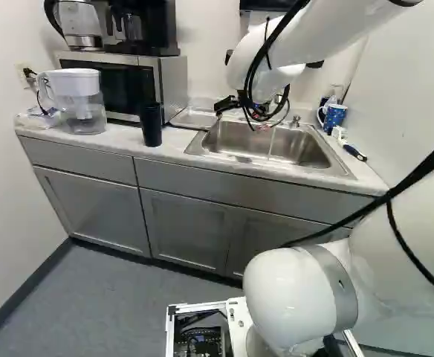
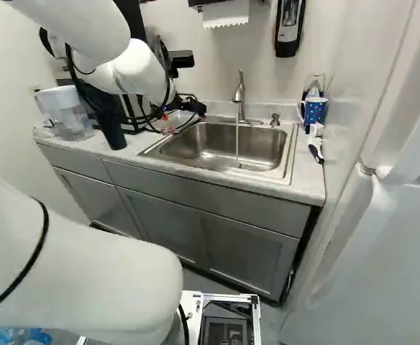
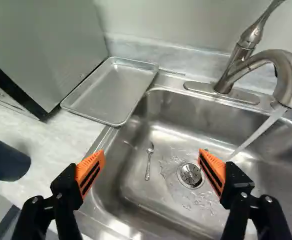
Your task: Rinse the cup and place it in the tray
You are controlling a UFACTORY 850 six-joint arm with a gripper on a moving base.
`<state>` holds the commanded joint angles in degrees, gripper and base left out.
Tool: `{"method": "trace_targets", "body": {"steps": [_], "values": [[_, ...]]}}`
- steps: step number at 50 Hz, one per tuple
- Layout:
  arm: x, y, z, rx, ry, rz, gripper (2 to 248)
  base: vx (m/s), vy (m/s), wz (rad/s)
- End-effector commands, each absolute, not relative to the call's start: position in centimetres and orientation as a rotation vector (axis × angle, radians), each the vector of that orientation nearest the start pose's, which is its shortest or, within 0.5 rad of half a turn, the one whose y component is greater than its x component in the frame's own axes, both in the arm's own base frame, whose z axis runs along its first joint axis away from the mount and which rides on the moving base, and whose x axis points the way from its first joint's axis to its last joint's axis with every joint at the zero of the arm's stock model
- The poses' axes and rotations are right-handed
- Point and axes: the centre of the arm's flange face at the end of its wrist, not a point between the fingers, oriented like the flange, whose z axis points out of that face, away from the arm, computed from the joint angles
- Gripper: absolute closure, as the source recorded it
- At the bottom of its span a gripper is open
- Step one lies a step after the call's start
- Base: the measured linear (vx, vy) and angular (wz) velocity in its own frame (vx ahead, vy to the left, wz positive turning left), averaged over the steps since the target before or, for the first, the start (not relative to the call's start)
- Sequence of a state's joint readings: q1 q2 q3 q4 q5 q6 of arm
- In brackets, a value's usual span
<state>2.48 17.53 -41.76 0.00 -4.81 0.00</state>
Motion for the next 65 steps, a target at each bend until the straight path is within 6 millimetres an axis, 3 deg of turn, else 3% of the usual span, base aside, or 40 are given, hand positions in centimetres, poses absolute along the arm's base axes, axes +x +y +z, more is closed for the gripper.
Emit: {"method": "trace_targets", "body": {"steps": [65], "values": [[38.3,11.2,59.5,-2.656,-0.381,-1.368,3,0.0,0.0,0.0]]}}
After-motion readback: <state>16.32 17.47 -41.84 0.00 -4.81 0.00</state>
